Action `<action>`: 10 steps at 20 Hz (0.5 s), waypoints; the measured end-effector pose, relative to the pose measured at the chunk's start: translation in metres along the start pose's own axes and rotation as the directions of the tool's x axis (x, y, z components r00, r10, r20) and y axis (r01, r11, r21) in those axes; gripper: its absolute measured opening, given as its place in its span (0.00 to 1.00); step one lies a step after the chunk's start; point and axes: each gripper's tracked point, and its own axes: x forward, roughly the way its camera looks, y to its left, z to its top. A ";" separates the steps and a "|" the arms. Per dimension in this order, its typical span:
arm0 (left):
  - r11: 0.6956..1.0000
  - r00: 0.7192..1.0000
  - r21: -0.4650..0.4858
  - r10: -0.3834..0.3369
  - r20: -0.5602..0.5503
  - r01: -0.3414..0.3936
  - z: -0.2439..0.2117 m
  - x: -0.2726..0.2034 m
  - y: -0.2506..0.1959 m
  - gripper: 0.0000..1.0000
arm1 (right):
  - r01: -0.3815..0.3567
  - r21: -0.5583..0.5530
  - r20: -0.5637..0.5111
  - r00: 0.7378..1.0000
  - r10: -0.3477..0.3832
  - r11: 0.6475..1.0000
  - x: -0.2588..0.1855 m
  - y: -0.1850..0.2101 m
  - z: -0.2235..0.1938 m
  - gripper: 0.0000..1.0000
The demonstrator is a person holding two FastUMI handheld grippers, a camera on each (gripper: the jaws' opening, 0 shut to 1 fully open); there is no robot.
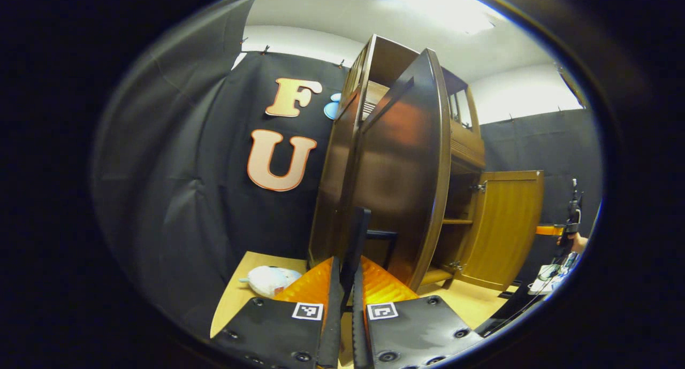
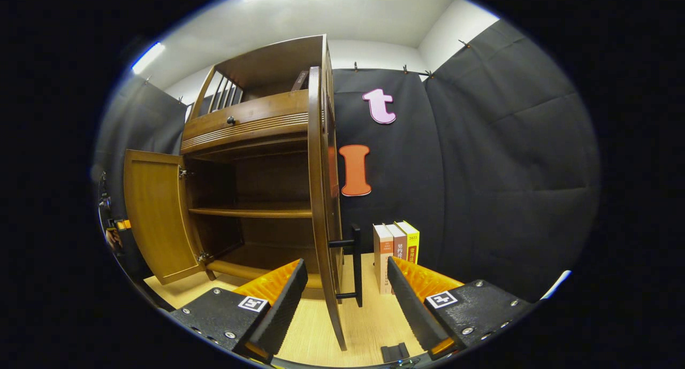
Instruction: Open the right door of the double-door shoe cabinet with the right hand, and open the left door with the left hand.
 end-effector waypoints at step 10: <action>0.986 0.990 0.131 0.118 -0.083 -0.106 0.007 -0.071 -0.063 0.09 | 0.019 -0.018 0.004 1.000 -0.019 1.000 -0.003 -0.011 0.005 0.92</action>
